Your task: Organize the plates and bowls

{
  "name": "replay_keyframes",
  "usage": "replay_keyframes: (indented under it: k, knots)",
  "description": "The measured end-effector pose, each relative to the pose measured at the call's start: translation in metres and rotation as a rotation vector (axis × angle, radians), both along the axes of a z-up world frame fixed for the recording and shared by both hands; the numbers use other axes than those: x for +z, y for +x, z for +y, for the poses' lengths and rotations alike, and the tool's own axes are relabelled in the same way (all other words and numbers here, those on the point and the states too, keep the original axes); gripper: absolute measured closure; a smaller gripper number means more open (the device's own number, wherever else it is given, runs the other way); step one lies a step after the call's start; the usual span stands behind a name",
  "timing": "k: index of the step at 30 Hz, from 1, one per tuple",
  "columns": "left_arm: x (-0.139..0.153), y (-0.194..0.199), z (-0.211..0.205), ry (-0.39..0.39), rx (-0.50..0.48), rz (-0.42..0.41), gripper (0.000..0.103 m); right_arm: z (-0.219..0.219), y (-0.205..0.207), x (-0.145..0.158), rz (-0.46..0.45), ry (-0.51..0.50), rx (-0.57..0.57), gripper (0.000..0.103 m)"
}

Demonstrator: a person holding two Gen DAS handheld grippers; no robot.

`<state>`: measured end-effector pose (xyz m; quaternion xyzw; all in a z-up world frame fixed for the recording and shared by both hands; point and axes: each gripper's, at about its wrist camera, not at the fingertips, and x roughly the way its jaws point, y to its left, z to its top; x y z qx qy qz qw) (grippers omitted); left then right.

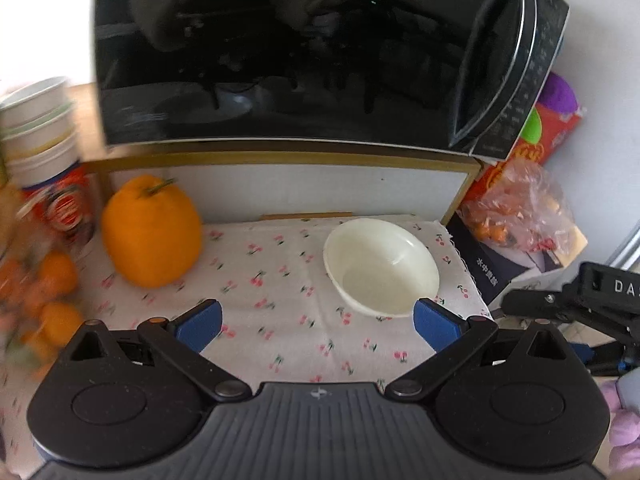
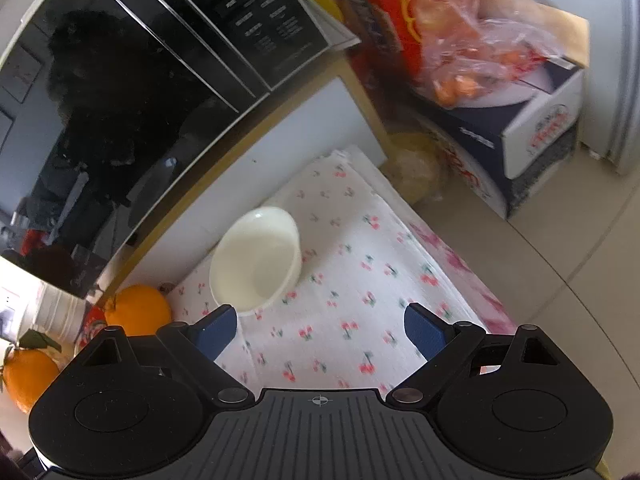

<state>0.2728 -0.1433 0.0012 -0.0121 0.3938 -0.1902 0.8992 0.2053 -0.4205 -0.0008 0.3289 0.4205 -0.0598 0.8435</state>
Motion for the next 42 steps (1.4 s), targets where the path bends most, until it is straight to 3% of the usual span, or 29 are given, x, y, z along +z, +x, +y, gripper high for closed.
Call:
replay_keyframes:
  k: [5, 12, 16, 20, 24, 27, 35, 42]
  knots:
    - [-0.014, 0.021, -0.014, 0.003, -0.047, 0.035, 0.004, 0.000, 0.029, -0.016, -0.032, 0.023, 0.042, 0.010]
    - [-0.037, 0.047, -0.020, -0.035, -0.047, 0.071, 0.024, -0.002, 0.058, -0.040, -0.085, 0.069, 0.067, 0.011]
    - [-0.050, 0.059, -0.019, -0.101, -0.044, 0.108, 0.043, -0.002, 0.069, -0.054, -0.102, 0.071, 0.075, 0.012]
    - [-0.059, 0.064, -0.017, -0.157, -0.044, 0.119, 0.060, -0.002, 0.078, -0.067, -0.102, 0.075, 0.077, 0.035]
    - [-0.064, 0.065, -0.017, -0.172, -0.041, 0.100, 0.071, -0.004, 0.084, -0.075, -0.103, 0.077, 0.085, 0.063]
    - [-0.066, 0.068, -0.018, -0.175, -0.038, 0.101, 0.082, -0.003, 0.086, -0.079, -0.106, 0.077, 0.093, 0.077]
    - [-0.065, 0.065, -0.020, -0.167, -0.052, 0.098, 0.093, 0.003, 0.085, -0.077, -0.116, 0.058, 0.113, 0.094]
    - [-0.059, 0.060, -0.024, -0.155, -0.064, 0.084, 0.093, 0.007, 0.082, -0.070, -0.113, 0.035, 0.112, 0.095]
